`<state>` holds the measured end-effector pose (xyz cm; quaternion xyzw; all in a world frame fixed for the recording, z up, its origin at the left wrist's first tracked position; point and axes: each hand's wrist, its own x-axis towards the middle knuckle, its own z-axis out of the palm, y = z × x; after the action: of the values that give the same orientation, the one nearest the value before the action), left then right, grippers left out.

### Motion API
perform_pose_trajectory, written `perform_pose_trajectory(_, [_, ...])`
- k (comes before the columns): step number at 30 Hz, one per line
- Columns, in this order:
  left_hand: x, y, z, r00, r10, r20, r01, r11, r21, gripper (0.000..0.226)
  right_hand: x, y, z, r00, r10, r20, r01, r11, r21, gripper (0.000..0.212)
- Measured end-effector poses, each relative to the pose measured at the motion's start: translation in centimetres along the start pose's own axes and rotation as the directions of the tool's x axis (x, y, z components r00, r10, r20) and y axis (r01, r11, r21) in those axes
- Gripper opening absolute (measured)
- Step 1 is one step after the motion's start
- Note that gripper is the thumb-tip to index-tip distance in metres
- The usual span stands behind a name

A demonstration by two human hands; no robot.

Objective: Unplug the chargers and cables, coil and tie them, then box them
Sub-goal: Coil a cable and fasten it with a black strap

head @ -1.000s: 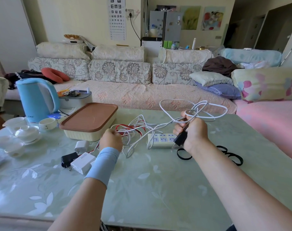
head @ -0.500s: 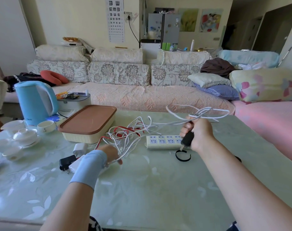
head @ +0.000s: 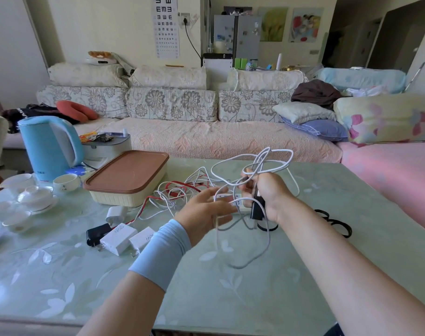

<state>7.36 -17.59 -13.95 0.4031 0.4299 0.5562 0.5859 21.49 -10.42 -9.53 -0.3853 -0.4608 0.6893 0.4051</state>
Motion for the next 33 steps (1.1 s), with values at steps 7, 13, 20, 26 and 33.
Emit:
perform_pose_trajectory(7, [0.0, 0.7, 0.4, 0.968, -0.157, 0.195, 0.193, 0.964, -0.181, 0.029, 0.1, 0.4, 0.0, 0.997, -0.024, 0.078, 0.032, 0.993, -0.112, 0.027])
perform_pose_trajectory(13, [0.1, 0.4, 0.5, 0.992, -0.098, -0.074, 0.106, 0.988, 0.113, 0.027, -0.1, 0.3, -0.7, 0.993, -0.007, 0.116, 0.042, 0.951, -0.305, 0.030])
perform_pose_trajectory(20, [0.0, 0.8, -1.1, 0.962, -0.047, -0.270, 0.087, 0.986, 0.139, 0.021, -1.8, -0.9, -1.6, 0.924, 0.231, 0.304, -0.050, 0.862, -0.504, 0.023])
perform_pose_trajectory(26, [0.1, 1.5, -3.4, 0.923, -0.136, -0.361, 0.134, 0.990, -0.032, 0.029, -1.5, -0.9, -2.5, 0.883, 0.159, 0.442, 0.111, 0.844, -0.524, 0.026])
perform_pose_trajectory(33, [0.4, 2.2, -6.4, 0.853, -0.205, -0.481, 0.006, 0.924, -0.383, 0.042, 0.3, -0.1, -4.4, 0.850, 0.381, 0.364, -0.168, 0.850, -0.499, 0.038])
